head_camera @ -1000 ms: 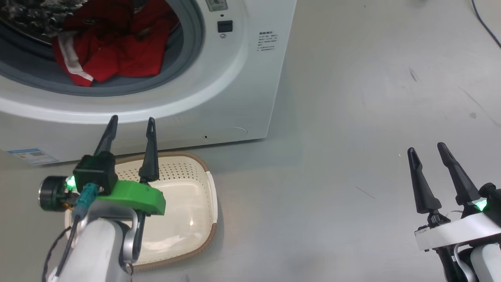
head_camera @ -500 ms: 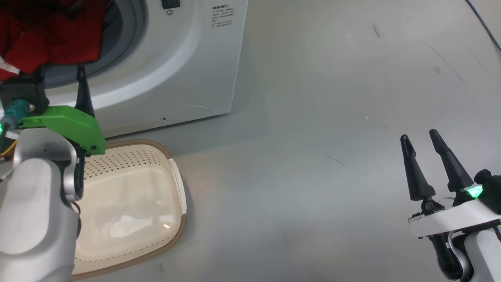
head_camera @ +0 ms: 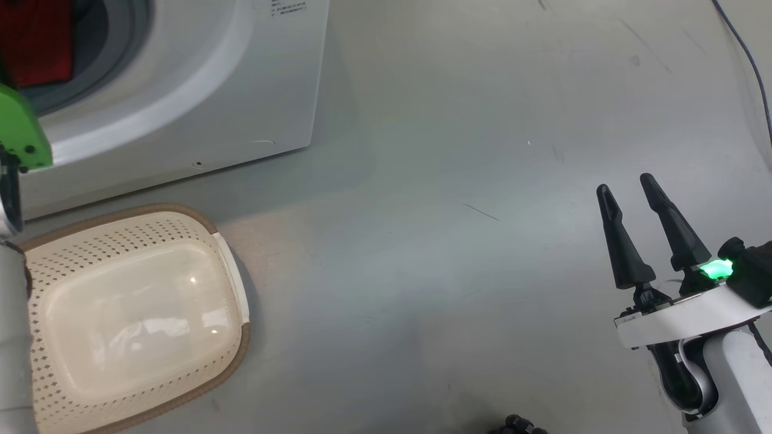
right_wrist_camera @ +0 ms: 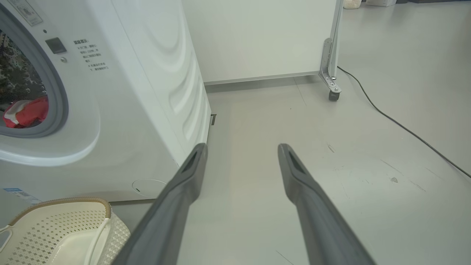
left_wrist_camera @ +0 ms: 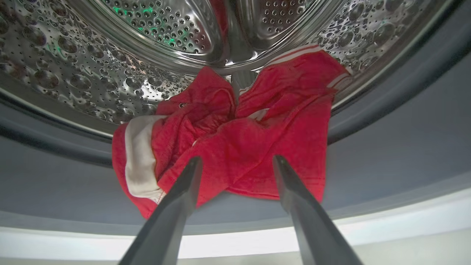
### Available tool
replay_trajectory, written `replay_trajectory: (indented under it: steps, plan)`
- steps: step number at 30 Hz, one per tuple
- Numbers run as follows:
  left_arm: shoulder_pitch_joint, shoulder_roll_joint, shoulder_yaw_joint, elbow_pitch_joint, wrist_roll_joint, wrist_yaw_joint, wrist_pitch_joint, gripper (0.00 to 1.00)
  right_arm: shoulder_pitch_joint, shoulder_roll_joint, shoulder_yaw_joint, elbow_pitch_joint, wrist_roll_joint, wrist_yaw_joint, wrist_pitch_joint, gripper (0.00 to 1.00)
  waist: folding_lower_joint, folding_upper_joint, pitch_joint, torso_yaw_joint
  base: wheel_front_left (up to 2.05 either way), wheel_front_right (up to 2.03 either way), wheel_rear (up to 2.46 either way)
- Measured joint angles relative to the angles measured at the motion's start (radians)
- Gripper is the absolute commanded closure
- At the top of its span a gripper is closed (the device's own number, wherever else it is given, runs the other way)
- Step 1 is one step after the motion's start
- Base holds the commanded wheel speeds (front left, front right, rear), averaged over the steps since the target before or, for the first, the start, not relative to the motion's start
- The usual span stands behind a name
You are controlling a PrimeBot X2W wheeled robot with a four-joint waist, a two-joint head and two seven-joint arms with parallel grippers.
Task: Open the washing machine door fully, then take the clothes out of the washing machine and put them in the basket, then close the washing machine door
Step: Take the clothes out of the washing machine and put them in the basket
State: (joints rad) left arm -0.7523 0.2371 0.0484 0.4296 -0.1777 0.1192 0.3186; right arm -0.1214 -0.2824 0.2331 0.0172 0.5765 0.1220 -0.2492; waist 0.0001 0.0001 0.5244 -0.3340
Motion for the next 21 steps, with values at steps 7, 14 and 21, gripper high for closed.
replay_trajectory:
  steps: [7, 14, 21]
  plan:
    - [-0.092, 0.029, 0.030, 0.047, 0.057, 0.000, 0.060, 0.00, -0.020, 0.000, -0.001, 0.000, 0.023, 0.000, 0.000, 0.00, 0.0000, -0.0001, 0.045, -0.036, 0.00, 0.00, 0.00]
    - [-0.149, 0.031, 0.060, 0.094, 0.114, 0.000, 0.094, 0.00, -0.044, 0.002, -0.002, -0.002, 0.032, 0.000, 0.000, 0.00, 0.0000, 0.0000, 0.089, -0.063, 0.00, 0.00, 0.00]
    - [-0.171, 0.027, 0.134, 0.152, 0.157, 0.000, 0.094, 0.00, -0.056, 0.003, 0.000, 0.006, 0.032, 0.000, 0.000, 0.00, 0.0000, 0.0000, 0.108, -0.079, 0.00, 0.00, 0.00]
